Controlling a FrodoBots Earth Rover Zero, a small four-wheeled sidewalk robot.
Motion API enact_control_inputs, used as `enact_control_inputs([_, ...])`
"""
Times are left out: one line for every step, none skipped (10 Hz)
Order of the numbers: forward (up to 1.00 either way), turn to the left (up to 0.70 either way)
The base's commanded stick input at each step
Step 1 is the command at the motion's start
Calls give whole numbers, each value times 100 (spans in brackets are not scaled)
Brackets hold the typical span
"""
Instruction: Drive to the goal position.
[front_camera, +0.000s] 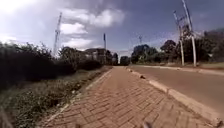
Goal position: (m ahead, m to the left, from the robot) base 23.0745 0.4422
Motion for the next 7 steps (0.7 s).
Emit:
enact_control_inputs([70, 0])
enact_control_inputs([70, 0])
enact_control_inputs([70, 0])
enact_control_inputs([70, 0])
enact_control_inputs([70, 0])
enact_control_inputs([70, 0])
enact_control_inputs([70, 0])
